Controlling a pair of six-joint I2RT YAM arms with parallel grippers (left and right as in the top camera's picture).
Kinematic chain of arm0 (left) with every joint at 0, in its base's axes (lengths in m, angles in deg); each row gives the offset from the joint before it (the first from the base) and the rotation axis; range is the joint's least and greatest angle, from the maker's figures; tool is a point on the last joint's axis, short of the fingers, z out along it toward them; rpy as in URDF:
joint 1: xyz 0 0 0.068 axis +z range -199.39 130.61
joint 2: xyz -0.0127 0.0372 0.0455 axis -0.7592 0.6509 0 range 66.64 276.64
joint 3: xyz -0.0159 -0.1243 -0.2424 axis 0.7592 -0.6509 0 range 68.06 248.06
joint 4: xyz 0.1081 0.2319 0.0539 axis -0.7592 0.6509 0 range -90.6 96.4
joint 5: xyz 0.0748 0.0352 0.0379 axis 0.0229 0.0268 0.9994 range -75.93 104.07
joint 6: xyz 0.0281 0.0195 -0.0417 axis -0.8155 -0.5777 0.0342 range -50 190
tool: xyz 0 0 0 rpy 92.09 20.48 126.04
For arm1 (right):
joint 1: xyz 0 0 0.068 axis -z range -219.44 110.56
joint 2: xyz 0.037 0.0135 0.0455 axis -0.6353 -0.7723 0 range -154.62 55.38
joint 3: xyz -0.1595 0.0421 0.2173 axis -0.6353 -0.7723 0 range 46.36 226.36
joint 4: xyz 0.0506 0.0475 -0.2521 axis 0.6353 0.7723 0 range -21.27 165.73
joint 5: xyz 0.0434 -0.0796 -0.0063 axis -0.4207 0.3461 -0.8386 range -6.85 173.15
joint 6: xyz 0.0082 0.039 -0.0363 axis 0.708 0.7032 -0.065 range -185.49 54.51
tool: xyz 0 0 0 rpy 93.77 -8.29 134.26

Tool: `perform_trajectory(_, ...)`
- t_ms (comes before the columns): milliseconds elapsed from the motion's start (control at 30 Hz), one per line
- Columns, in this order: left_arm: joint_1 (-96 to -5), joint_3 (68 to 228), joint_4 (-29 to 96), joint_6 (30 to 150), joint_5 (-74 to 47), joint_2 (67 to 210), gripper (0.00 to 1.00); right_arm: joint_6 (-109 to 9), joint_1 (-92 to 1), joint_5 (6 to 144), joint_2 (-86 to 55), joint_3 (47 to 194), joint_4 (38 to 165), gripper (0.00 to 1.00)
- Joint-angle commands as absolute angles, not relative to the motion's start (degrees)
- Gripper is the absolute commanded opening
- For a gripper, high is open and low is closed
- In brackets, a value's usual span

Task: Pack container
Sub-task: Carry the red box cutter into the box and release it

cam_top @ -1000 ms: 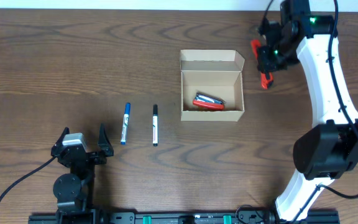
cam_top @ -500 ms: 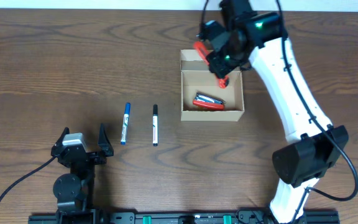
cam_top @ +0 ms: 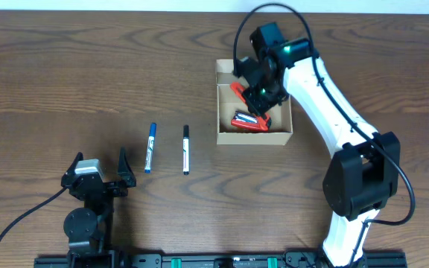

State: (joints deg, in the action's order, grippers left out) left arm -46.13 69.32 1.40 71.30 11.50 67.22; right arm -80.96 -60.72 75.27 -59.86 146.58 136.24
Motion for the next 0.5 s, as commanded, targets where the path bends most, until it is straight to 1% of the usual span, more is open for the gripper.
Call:
perform_trajectory(0, -46.1, 68.3, 3.7, 71.3, 12.6, 66.8, 0.95, -80.3, -60.9, 75.1, -60.1, 143.7, 134.8, 0.01)
perform_trajectory(467, -46.1, 68.3, 3.7, 71.3, 12.6, 66.8, 0.95, -80.3, -60.8, 75.2, -60.1, 138.4, 130.8, 0.01)
